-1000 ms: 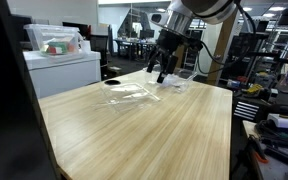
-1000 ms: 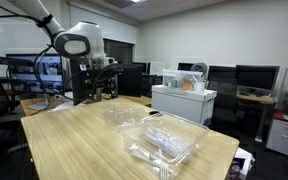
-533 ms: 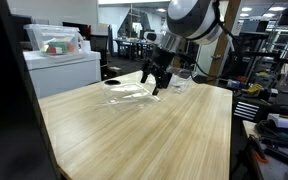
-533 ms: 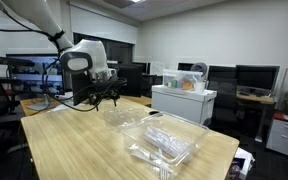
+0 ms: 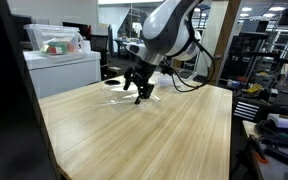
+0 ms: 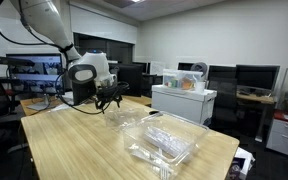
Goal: Put the fork in the container and the lid on top
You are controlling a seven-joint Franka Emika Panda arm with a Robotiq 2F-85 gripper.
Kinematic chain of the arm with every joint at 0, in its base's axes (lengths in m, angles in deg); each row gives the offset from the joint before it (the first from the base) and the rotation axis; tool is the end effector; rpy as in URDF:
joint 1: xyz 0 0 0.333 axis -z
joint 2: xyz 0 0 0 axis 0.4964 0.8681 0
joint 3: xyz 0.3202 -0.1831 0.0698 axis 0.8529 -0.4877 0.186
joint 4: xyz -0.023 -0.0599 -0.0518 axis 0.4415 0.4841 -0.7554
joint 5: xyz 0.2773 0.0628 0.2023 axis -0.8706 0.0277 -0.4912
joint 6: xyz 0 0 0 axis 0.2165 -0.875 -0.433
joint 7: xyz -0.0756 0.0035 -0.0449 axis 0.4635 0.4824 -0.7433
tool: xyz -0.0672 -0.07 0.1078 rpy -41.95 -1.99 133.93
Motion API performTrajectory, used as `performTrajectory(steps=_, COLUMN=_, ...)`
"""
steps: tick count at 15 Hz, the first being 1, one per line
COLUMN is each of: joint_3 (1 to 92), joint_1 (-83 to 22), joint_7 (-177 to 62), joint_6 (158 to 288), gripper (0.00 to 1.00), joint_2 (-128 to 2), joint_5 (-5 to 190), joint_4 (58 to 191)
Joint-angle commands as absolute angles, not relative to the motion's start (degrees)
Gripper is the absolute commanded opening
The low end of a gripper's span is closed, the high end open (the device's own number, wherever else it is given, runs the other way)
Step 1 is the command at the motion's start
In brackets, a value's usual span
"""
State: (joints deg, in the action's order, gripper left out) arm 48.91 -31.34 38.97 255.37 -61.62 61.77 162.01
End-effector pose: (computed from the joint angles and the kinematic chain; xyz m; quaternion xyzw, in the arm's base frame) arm 0.5694 -0.0221 0.3124 0.8259 0.5321 0.1787 0.0527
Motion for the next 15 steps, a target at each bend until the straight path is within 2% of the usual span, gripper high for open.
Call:
performTrajectory(steps=1, joint_3=49.7, joint_1=-30.3, joint_7=39.3, joint_6=255.2, gripper=1.00, joint_2=-55.6, joint_5=60.8, joint_4=155.5)
performTrajectory(steps=5, joint_3=48.2, joint_1=-31.1, joint_7=35.9, joint_6=252.2, gripper=1.00, joint_2=-50.7, joint_5=61.6, joint_4=149.0)
performTrajectory(steps=6, joint_3=52.4, joint_1=-26.6, joint_7=30.6, joint_6=252.2, gripper=0.87, joint_2=-50.4, joint_5=67.3, joint_4=148.6)
performTrajectory(steps=7, joint_3=52.9, joint_1=-26.1, joint_7=28.5, joint_6=251.0, gripper=0.73, joint_2=-49.8, joint_5=68.6, joint_4=147.5)
performTrajectory(steps=14, joint_3=57.8, joint_1=-20.6, joint_7=19.0, joint_6=243.0, gripper=0.19, joint_2=-50.0, joint_5=74.1, joint_4=145.6)
performTrajectory(steps=15, joint_3=58.4, joint_1=-19.8, joint_7=19.0, joint_6=242.0, gripper=0.09, joint_2=-50.5, joint_5=73.8, joint_4=146.2)
